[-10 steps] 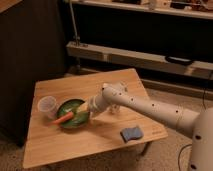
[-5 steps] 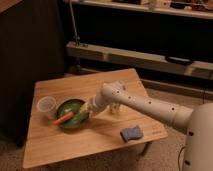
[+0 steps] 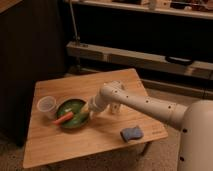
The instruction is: Pick up the ceramic bowl
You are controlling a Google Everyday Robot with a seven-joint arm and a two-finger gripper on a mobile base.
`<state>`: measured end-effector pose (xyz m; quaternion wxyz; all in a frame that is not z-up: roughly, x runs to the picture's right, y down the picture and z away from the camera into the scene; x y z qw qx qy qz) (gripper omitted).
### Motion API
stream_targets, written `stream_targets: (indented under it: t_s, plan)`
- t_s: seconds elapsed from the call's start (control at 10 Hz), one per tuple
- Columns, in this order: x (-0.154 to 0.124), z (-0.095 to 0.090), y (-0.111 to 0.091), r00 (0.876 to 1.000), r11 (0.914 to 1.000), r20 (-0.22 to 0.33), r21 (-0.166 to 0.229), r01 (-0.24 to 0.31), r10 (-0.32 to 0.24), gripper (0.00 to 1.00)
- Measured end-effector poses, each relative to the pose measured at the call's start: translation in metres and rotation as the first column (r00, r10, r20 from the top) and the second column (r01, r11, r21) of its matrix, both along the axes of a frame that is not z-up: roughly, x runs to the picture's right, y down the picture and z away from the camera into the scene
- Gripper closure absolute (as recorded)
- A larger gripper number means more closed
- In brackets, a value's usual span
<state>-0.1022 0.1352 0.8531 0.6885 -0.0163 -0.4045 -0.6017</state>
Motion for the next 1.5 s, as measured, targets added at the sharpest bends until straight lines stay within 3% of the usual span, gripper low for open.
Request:
stream_targets:
  t_s: [0.5,0.6,1.0,1.3,1.5]
  plan:
    - [-0.007,0.016,0.003,1.0,0.9997,-0.005,-0.021,0.011,-0.011,0.46]
    - [-0.008,0.017,0.004,1.0,0.9996,-0.004,-0.025,0.011,-0.011,0.51]
    - [-0.01,0.017,0.011,1.0,0.9987,0.0,-0.049,0.012,-0.012,0.91]
    - [-0.01,0.012,0.012,0.999,0.9974,-0.015,-0.064,0.034,-0.035,0.94]
    - [-0.002,-0.01,-0.006,0.999,0.9976,0.004,-0.056,0.041,-0.041,0.94]
